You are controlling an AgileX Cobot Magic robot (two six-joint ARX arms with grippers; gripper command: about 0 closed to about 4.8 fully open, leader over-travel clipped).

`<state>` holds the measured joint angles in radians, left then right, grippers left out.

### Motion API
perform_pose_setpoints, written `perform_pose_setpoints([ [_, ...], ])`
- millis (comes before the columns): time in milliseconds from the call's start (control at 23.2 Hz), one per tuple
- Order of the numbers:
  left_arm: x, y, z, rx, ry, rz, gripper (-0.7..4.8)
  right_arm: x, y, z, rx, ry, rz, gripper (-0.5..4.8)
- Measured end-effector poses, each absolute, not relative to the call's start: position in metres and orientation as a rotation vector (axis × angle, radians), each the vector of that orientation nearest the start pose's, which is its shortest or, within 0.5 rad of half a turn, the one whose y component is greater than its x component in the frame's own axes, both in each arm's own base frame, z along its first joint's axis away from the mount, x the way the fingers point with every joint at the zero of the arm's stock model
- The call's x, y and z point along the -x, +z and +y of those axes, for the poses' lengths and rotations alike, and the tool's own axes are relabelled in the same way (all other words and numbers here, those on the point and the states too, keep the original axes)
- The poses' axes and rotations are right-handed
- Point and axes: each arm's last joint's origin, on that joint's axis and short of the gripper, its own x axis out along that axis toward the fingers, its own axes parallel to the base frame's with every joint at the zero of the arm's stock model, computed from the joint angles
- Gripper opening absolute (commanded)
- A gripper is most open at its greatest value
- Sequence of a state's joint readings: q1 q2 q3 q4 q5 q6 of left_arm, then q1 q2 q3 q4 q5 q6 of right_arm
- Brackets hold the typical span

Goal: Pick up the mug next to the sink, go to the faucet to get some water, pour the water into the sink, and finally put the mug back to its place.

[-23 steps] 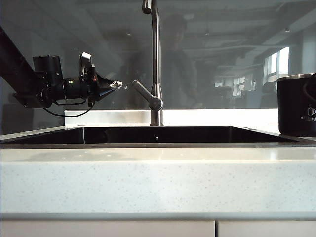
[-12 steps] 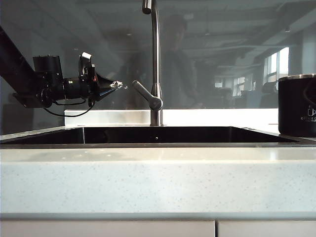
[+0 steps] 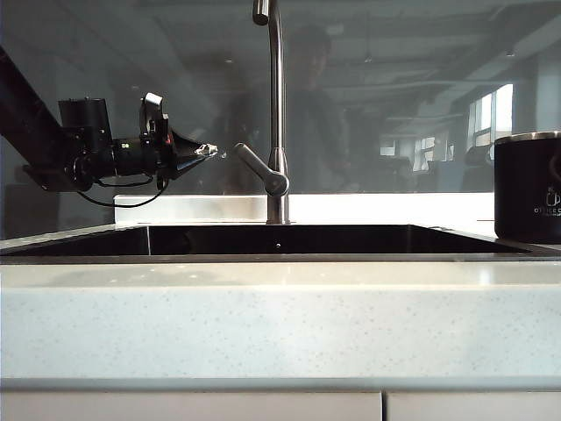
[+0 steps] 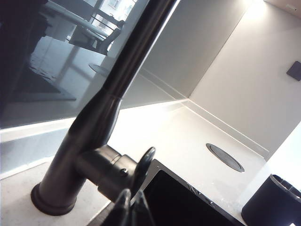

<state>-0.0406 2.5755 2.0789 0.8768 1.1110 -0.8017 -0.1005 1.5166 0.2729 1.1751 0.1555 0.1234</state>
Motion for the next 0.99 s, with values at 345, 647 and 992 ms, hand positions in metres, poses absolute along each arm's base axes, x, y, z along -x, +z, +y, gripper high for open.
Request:
perform_pose_setpoints([
  [345,-0.56,0.211,-0.049,0.5,-1.194,0.127,0.13,-0.219,0.149,-0.027,-0.122,-0.258,0.021,1.28],
  [647,-0.56,0.211,-0.049,0.5,-1.194,0.128,0.13,-0.196,0.145,-0.015,-0.13,-0.21,0.012,0.92],
  [992,-0.56,0.21,-0.049,0.501,-1.194,0.13,0.13,-0.176,0.16,0.007,-0.148,-0.081,-0.109,-0.08],
])
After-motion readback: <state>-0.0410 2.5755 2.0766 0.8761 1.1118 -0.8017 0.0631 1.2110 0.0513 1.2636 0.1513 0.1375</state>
